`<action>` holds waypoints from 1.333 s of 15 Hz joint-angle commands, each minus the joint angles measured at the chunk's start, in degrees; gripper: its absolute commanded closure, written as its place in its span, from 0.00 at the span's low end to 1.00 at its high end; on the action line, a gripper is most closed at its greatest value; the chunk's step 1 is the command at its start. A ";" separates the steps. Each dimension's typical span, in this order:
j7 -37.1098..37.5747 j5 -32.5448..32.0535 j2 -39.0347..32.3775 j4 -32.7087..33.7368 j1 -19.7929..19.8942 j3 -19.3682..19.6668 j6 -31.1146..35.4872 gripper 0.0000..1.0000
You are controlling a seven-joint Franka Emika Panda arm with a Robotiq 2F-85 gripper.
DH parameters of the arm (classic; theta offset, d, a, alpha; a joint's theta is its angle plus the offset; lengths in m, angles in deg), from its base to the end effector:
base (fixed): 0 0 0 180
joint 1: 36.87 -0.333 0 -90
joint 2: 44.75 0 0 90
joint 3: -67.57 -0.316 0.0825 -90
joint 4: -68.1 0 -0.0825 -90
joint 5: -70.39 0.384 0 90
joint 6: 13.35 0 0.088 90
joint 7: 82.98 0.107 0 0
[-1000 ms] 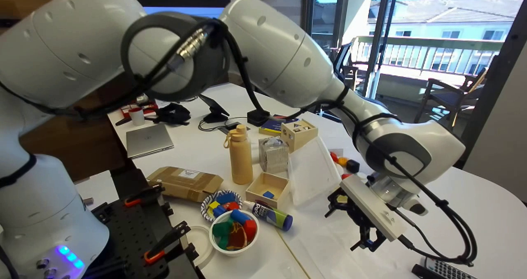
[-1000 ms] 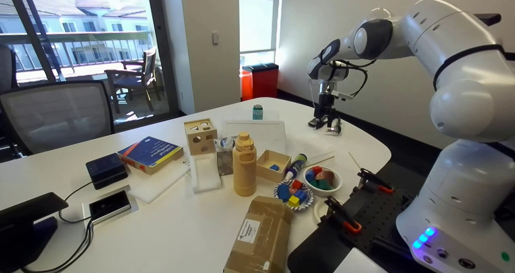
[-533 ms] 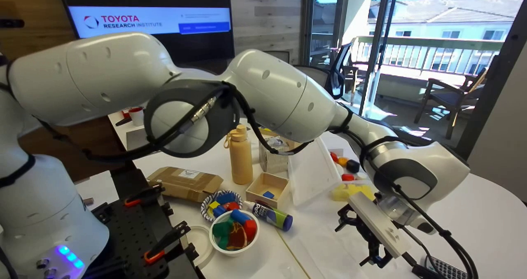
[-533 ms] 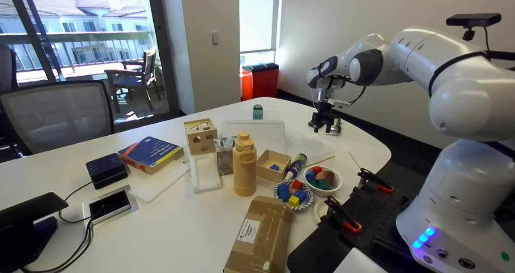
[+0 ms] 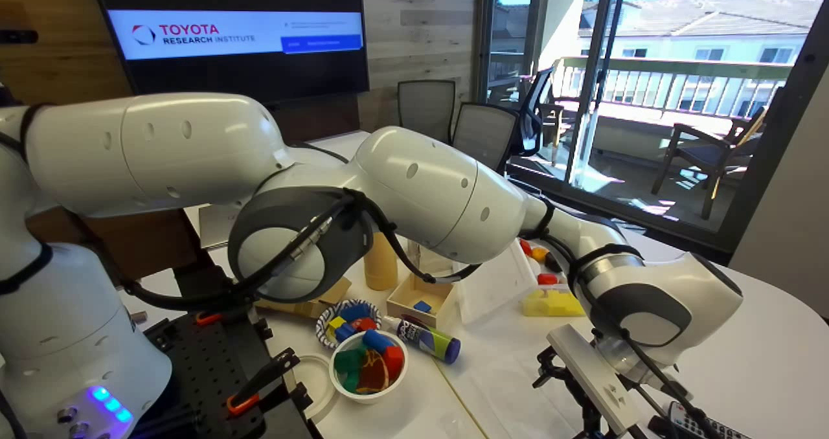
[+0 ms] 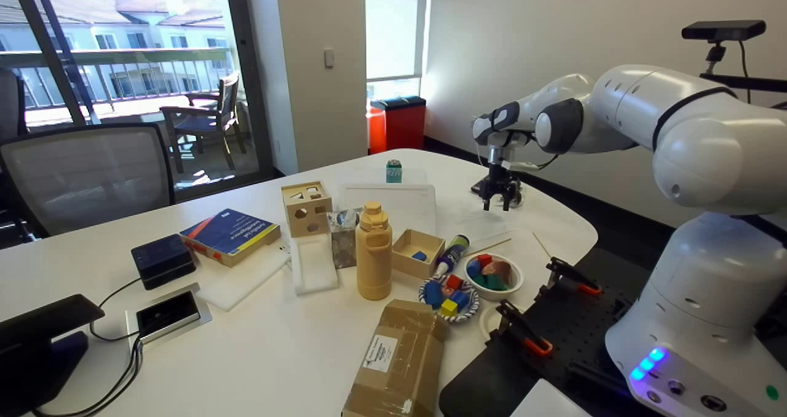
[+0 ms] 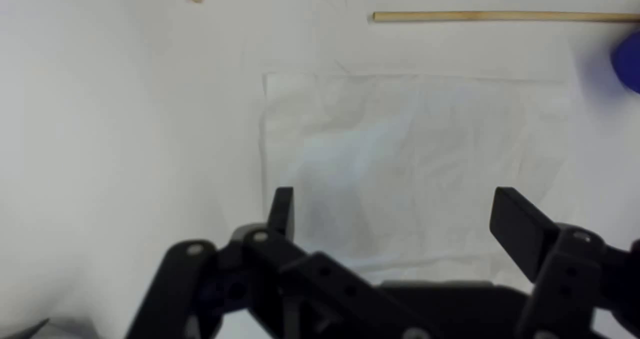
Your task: Fold the napkin in four
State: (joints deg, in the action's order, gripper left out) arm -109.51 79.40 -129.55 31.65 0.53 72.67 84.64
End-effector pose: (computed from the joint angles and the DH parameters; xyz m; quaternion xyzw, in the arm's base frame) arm 0.5703 -0.4600 0.0189 -0.9705 0.1317 0.1524 0.1322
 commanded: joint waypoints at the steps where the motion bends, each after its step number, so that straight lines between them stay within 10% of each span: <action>1: 3.03 -1.69 0.00 0.58 0.96 -1.35 -0.76 0.00; 19: 13.00 -6.05 -0.52 -5.03 0.15 0.06 4.45 0.00; 20: 13.00 -6.18 -0.52 -4.97 0.13 0.14 4.37 0.25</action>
State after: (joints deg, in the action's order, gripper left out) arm -98.30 73.66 -130.06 26.70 0.84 72.51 88.01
